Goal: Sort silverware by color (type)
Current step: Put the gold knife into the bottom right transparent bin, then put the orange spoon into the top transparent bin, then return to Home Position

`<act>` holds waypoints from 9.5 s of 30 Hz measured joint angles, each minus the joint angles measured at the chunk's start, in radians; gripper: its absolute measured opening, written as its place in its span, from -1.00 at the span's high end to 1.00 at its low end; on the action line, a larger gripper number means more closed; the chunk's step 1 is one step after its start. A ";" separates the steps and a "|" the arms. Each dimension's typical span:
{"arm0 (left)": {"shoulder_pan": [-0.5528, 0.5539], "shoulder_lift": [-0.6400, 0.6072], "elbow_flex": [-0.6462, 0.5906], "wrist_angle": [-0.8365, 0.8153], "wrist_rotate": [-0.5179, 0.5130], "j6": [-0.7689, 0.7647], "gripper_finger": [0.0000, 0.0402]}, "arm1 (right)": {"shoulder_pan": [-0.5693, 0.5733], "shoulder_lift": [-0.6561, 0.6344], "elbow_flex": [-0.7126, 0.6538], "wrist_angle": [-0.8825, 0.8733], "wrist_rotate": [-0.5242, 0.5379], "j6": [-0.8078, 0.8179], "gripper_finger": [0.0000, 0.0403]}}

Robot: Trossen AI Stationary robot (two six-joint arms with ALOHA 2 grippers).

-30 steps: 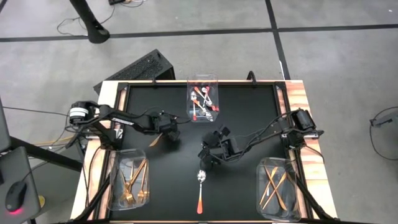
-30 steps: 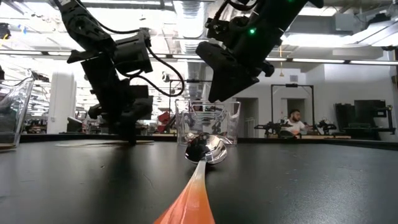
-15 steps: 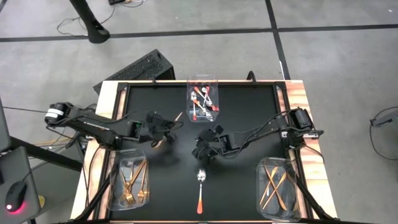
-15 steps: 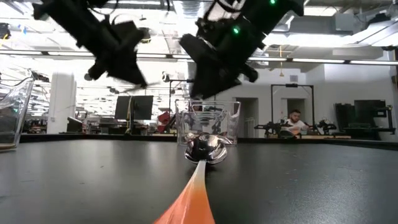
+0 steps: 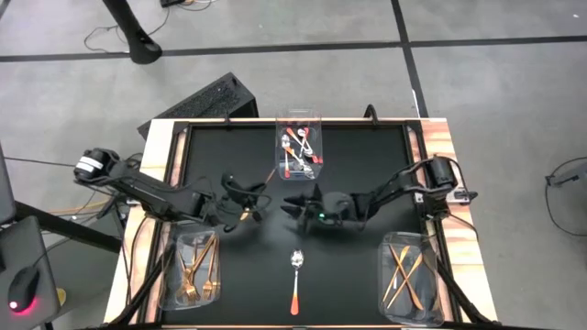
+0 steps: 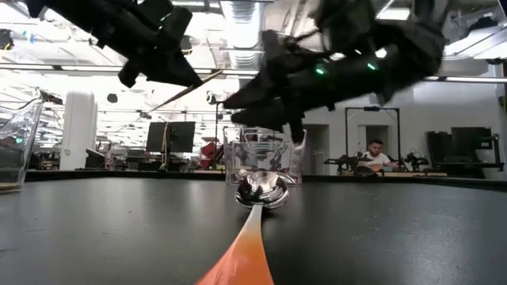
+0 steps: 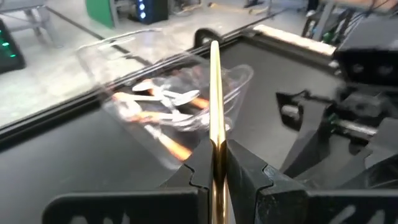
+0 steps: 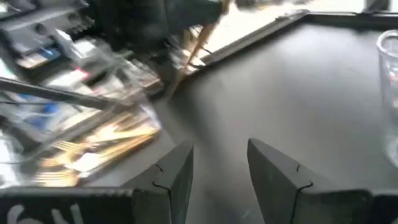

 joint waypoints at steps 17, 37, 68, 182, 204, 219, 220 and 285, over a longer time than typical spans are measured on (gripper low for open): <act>0.081 0.102 0.001 0.546 0.340 0.370 0.94 | 0.022 0.001 0.047 0.160 -0.073 -0.195 0.14; 0.084 0.102 0.001 0.624 0.401 0.413 0.94 | 0.021 0.001 0.055 0.205 0.075 -0.198 0.49; 0.087 0.000 0.001 0.370 0.289 0.513 0.39 | 0.206 -0.716 0.056 -1.162 -0.067 0.296 0.95; -0.114 -0.107 0.001 -0.312 0.042 0.022 0.38 | 0.137 0.091 0.214 -0.677 -0.427 0.087 0.18; -0.107 -0.106 0.001 -0.312 0.034 0.003 0.38 | 0.016 -0.268 0.215 -0.938 -0.274 -0.130 0.93; -0.105 -0.058 0.001 -0.322 0.030 0.004 0.38 | -0.028 -0.569 0.216 -0.752 0.280 -0.802 0.92; -0.105 -0.047 0.001 -0.323 0.024 0.004 0.38 | -0.030 -0.578 0.216 -0.730 0.298 -0.825 0.92; 0.036 -0.781 -0.583 0.710 0.394 0.721 0.74 | -0.099 -1.018 -0.241 -0.599 -0.206 -0.352 -0.26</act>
